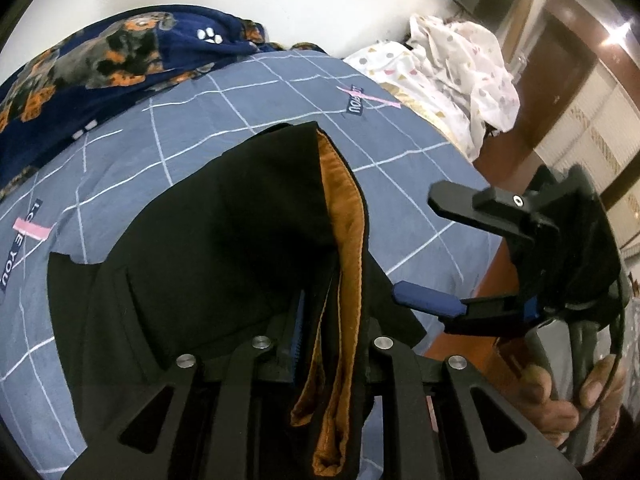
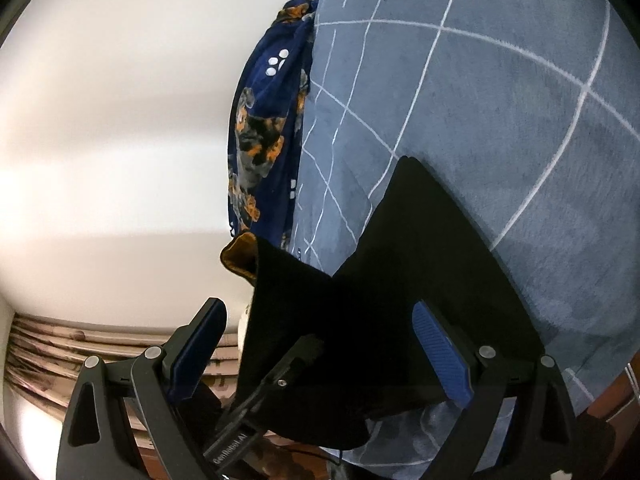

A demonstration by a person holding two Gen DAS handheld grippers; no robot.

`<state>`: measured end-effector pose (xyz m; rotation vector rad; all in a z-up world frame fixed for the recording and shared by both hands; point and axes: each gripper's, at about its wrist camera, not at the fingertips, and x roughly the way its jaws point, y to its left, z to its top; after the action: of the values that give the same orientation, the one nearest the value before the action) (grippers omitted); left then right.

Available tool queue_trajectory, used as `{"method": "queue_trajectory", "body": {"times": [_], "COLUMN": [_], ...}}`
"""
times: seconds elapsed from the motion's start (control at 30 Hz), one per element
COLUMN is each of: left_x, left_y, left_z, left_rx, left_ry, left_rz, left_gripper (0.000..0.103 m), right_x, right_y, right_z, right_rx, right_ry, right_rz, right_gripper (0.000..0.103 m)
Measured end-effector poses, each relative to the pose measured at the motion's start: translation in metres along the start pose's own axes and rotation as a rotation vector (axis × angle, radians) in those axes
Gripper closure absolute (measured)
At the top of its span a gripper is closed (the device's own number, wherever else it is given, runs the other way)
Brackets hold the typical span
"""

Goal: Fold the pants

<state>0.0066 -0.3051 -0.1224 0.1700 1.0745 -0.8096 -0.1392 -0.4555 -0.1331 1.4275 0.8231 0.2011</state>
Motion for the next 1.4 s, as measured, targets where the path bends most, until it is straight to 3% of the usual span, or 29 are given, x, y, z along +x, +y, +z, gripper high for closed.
{"method": "queue_trajectory", "body": {"times": [0.43, 0.6, 0.7, 0.77, 0.83, 0.9, 0.97, 1.03, 1.13, 1.2, 1.3, 1.4], "left_x": [-0.009, -0.004, -0.008, -0.013, -0.028, -0.044, -0.06, -0.07, -0.082, -0.093, -0.11, -0.127], "left_y": [-0.006, -0.025, -0.044, -0.054, -0.06, -0.065, -0.068, -0.065, -0.046, -0.02, 0.023, 0.061], "left_z": [0.008, 0.015, 0.013, 0.012, 0.016, 0.018, 0.024, 0.031, 0.042, 0.045, 0.038, 0.015], "left_rx": [0.074, 0.195, 0.328, 0.403, 0.437, 0.474, 0.499, 0.482, 0.388, 0.275, 0.116, 0.003], "left_ry": [0.015, 0.069, 0.059, 0.029, -0.023, -0.084, -0.138, -0.166, -0.213, -0.241, -0.267, -0.298], "left_rz": [-0.067, 0.059, 0.138, 0.178, 0.104, 0.058, 0.045, 0.038, 0.1, 0.128, 0.135, 0.112], "left_gripper": [0.074, 0.07, 0.067, 0.056, 0.023, 0.011, 0.009, 0.009, 0.009, 0.009, 0.009, 0.009], "right_x": [0.007, 0.006, 0.008, 0.012, 0.012, 0.012, 0.009, 0.006, 0.001, -0.003, -0.006, -0.001], "right_y": [-0.003, -0.003, -0.004, -0.003, -0.001, 0.001, 0.0, -0.002, -0.004, -0.002, 0.003, 0.013], "right_z": [0.0, 0.0, 0.001, 0.001, 0.001, 0.002, 0.003, 0.005, 0.006, 0.007, 0.008, 0.006], "right_rx": [-0.004, -0.014, -0.01, -0.01, -0.019, -0.029, -0.024, -0.013, -0.013, -0.026, -0.059, -0.147], "right_ry": [0.012, 0.001, 0.004, 0.017, 0.025, 0.023, 0.013, -0.001, -0.009, -0.013, 0.003, 0.073], "right_rz": [-0.014, -0.021, -0.021, -0.012, -0.005, 0.0, 0.008, 0.01, 0.015, 0.013, 0.023, 0.013], "right_gripper": [0.009, 0.009, 0.009, 0.009, 0.009, 0.009, 0.009, 0.009, 0.009, 0.009, 0.009, 0.014]}}
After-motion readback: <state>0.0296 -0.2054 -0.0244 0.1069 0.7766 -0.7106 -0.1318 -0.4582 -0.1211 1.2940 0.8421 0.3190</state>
